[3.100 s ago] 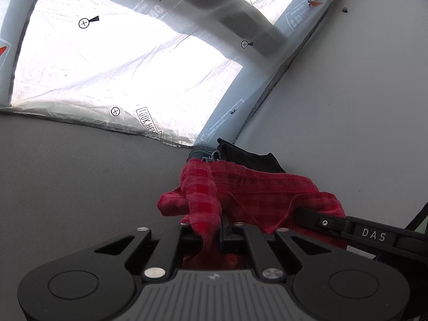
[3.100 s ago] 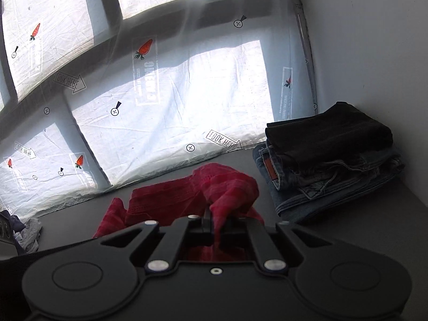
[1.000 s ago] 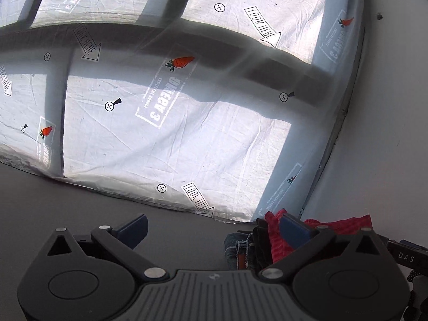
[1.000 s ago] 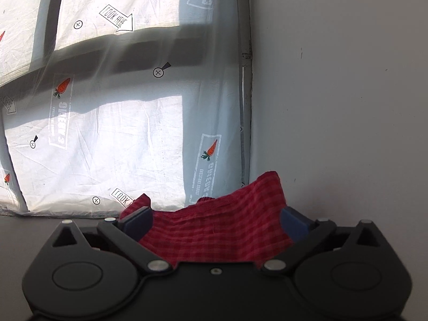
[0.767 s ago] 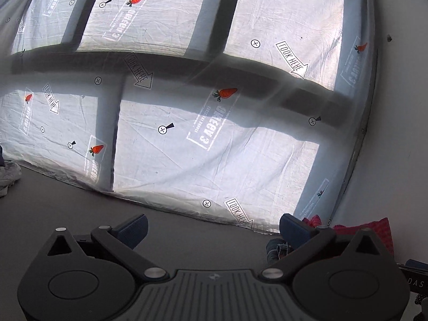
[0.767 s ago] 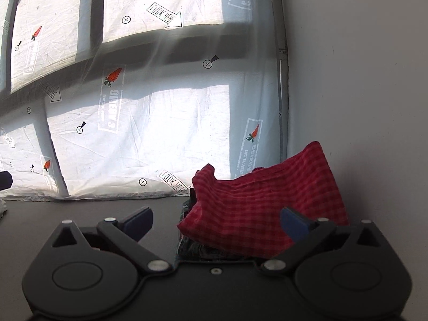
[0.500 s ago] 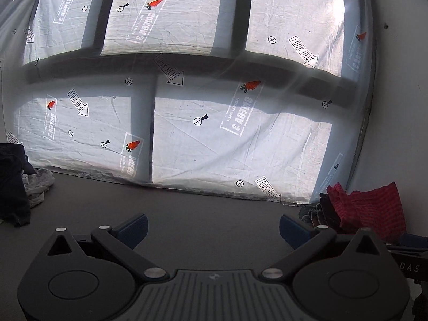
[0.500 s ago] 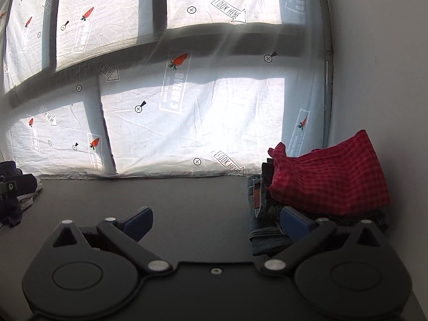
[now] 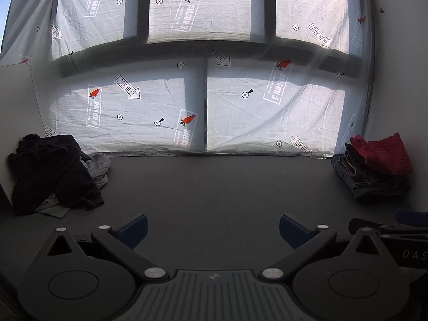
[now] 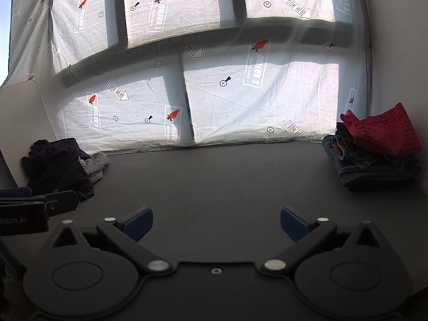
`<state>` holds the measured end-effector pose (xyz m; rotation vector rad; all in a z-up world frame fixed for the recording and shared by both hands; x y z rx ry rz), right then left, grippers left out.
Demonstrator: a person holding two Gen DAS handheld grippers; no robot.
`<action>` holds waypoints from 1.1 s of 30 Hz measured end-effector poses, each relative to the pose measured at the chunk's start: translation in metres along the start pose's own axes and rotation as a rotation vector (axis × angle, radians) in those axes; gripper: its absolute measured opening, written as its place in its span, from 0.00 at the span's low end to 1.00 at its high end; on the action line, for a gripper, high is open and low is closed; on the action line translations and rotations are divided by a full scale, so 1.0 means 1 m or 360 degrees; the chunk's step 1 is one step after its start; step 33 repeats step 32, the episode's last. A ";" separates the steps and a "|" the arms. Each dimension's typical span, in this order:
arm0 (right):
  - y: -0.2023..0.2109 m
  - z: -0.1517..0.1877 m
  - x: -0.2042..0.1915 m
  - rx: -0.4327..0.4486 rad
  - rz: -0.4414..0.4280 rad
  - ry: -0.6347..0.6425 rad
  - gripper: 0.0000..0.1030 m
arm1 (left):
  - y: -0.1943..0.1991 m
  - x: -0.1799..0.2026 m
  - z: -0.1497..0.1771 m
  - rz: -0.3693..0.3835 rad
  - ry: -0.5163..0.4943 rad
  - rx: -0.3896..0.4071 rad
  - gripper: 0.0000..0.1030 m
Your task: Fold clothes
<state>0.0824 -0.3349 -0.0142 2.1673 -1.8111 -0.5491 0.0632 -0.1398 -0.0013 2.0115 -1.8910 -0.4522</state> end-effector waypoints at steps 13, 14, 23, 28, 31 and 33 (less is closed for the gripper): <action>0.035 0.047 -0.066 -0.0204 0.0034 0.0089 1.00 | 0.034 -0.059 0.038 -0.0102 0.0020 -0.0203 1.00; 0.035 0.047 -0.068 -0.0202 0.0041 0.0103 1.00 | 0.034 -0.062 0.038 -0.0107 0.0016 -0.0204 1.00; 0.033 0.041 -0.070 -0.0177 0.0039 0.0090 1.00 | 0.033 -0.069 0.034 -0.0111 0.0027 -0.0190 1.00; 0.033 0.041 -0.068 -0.0182 0.0046 0.0083 1.00 | 0.034 -0.065 0.033 -0.0103 0.0019 -0.0187 1.00; 0.034 0.042 -0.067 -0.0181 0.0060 0.0090 1.00 | 0.034 -0.061 0.036 -0.0082 0.0017 -0.0194 1.00; 0.035 0.042 -0.067 -0.0179 0.0068 0.0091 1.00 | 0.035 -0.060 0.037 -0.0075 0.0016 -0.0198 1.00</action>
Point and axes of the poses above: each gripper's, at about its wrist camera, not at the fingertips, and y roughly against the way its jaws point, x to its right, z to its underside, the point moved 6 cm from there along -y, roughly the way its jaws point, and after that the axes turned 3 degrees about x, right-handed, at the moved point
